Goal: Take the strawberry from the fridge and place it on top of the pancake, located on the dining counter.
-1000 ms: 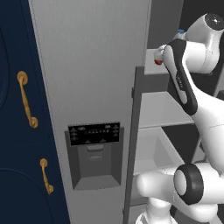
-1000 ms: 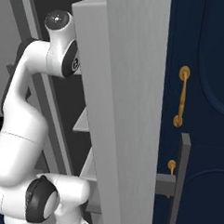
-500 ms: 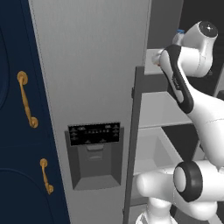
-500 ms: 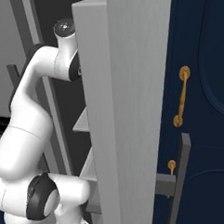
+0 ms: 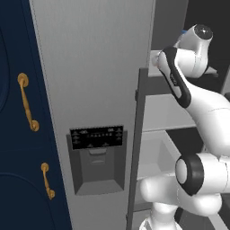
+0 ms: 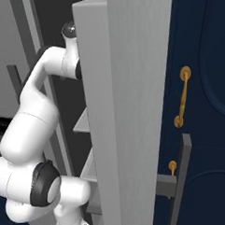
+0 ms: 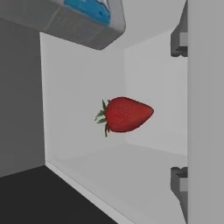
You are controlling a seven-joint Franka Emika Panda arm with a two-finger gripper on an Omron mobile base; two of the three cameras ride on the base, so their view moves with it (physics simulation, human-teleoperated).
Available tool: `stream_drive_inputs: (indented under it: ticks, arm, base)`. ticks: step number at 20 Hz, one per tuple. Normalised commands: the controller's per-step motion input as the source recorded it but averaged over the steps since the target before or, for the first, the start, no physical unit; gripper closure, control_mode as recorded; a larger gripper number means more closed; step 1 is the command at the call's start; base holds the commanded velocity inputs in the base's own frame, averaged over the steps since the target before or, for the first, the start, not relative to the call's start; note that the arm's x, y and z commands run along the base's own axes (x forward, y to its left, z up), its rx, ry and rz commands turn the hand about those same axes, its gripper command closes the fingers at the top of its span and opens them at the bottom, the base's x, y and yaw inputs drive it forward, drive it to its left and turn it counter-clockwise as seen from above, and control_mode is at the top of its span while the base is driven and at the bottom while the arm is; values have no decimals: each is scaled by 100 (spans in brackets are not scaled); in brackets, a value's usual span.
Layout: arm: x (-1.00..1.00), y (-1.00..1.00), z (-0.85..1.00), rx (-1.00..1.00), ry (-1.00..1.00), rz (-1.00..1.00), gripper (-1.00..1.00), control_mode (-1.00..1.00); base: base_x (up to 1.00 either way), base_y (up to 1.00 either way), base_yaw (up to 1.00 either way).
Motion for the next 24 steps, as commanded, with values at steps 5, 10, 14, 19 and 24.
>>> stream_drive_inputs:
  ticks: [5, 10, 14, 19, 24]
  arm:
    - [43, -4, -1, 0, 0, 0, -100, -100]
    - [39, -1, 0, 1, 0, 1, -100, -100]
    - [27, -8, 0, 2, 0, 2, -100, -100]
    - [17, -2, -9, 1, 1, 1, -100, -100]
    - [0, 0, -21, 0, 0, 0, -100, -100]
  base:
    - [0, 0, 0]
    - [0, 0, 0]
    - [0, 0, 0]
    - [0, 0, 0]
    - [0, 0, 0]
